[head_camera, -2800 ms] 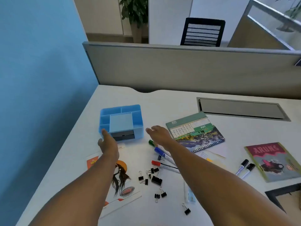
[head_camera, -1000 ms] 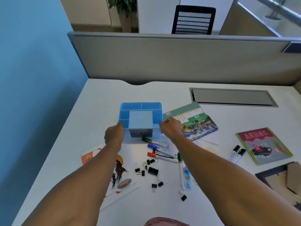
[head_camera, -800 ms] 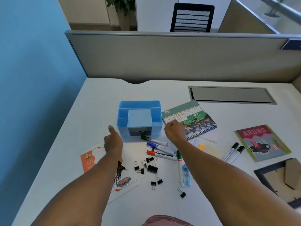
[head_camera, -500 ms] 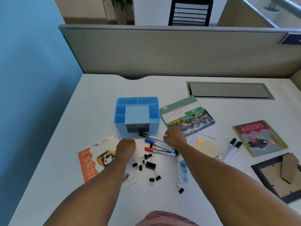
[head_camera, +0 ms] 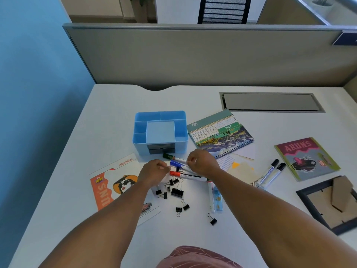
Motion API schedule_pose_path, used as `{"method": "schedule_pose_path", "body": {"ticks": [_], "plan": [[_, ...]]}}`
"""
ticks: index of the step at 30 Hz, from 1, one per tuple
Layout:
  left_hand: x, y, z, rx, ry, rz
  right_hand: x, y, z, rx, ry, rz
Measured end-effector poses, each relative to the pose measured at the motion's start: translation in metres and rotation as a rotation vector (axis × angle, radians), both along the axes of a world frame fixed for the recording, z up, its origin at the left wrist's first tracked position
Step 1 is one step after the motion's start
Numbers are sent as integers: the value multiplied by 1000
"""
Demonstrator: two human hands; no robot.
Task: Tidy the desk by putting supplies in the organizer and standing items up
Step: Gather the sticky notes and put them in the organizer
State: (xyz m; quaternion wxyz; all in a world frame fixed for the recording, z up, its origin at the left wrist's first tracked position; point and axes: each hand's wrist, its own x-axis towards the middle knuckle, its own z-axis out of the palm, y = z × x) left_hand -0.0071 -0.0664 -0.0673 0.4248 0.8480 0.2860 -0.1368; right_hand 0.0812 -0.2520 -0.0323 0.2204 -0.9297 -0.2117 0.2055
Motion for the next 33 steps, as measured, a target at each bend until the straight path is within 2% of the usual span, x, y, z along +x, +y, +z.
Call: {"method": "schedule_pose_path", "body": {"ticks": [5,10,14,19,28,33], "plan": [[-2,-4,6,112,-98,18,12,-20,1,9,-39,-275],[8,-22,13,113,-187,1,28,-65,3,-22,-17,-500],[20,-45,15,39,-224,-62,33,-96,1,-195,4,-517],[34,-78,23,33,-220,-146,28,-125,-3,-302,36,-527],[56,-125,22,-6,-79,-357,22,-154,-3,-426,149,-461],[59,-144,20,-107,-23,-382,18,-156,-8,-383,225,-491]]}}
